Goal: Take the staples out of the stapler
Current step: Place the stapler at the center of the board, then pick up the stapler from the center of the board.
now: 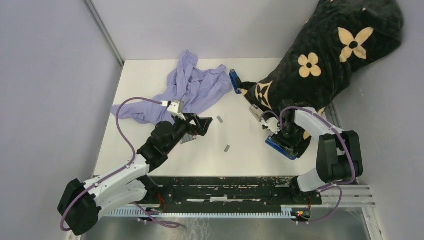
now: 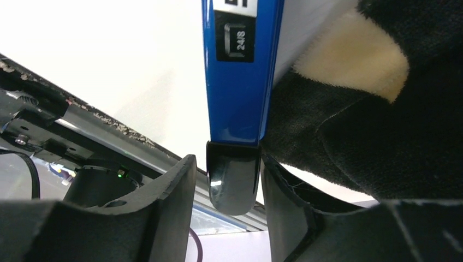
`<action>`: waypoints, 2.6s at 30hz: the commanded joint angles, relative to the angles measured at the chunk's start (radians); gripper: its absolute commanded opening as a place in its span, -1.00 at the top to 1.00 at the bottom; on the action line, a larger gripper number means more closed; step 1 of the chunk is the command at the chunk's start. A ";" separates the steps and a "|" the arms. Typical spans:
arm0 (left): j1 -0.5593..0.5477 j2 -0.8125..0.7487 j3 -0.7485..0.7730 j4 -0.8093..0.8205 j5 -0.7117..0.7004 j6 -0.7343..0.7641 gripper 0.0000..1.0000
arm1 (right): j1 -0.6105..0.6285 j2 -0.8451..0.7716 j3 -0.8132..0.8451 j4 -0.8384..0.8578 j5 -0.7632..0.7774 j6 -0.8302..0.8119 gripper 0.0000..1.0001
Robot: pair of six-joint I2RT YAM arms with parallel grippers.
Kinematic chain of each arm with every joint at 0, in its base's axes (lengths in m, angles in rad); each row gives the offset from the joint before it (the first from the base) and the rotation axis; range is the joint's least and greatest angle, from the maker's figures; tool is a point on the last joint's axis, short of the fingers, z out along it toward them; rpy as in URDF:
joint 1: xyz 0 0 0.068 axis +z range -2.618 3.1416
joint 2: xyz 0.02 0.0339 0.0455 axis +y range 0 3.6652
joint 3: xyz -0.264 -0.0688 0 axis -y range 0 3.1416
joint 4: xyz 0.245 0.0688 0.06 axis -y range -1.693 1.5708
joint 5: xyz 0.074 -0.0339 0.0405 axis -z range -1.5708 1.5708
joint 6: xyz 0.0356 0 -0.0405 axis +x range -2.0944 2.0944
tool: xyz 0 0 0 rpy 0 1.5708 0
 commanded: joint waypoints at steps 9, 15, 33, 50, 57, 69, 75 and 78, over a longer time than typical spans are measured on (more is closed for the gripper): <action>0.001 -0.025 0.035 0.029 0.006 -0.007 -0.98 | -0.009 -0.059 0.269 -0.233 -0.248 -0.054 -0.11; 0.000 -0.031 0.046 0.017 0.000 0.001 -0.98 | -0.010 0.003 0.511 -0.305 -0.554 -0.037 -0.11; 0.004 -0.014 0.071 -0.036 -0.055 0.010 -0.98 | 0.079 0.547 1.125 0.218 -0.549 0.542 -0.12; 0.016 0.000 0.055 -0.068 -0.084 -0.014 -0.98 | 0.177 0.949 1.437 0.402 -0.101 0.699 -0.45; 0.019 0.006 0.067 -0.083 -0.092 -0.008 -0.98 | 0.201 1.004 1.448 0.458 -0.048 0.686 -0.31; 0.023 0.029 0.094 -0.086 -0.082 0.009 -0.98 | 0.234 0.999 1.447 0.484 0.079 0.662 0.71; 0.024 0.024 0.101 -0.079 -0.068 0.003 -0.98 | 0.204 0.848 1.361 0.480 -0.029 0.759 0.99; 0.022 0.014 0.090 -0.058 -0.059 -0.013 -0.98 | 0.177 0.758 1.297 0.485 -0.106 0.815 0.99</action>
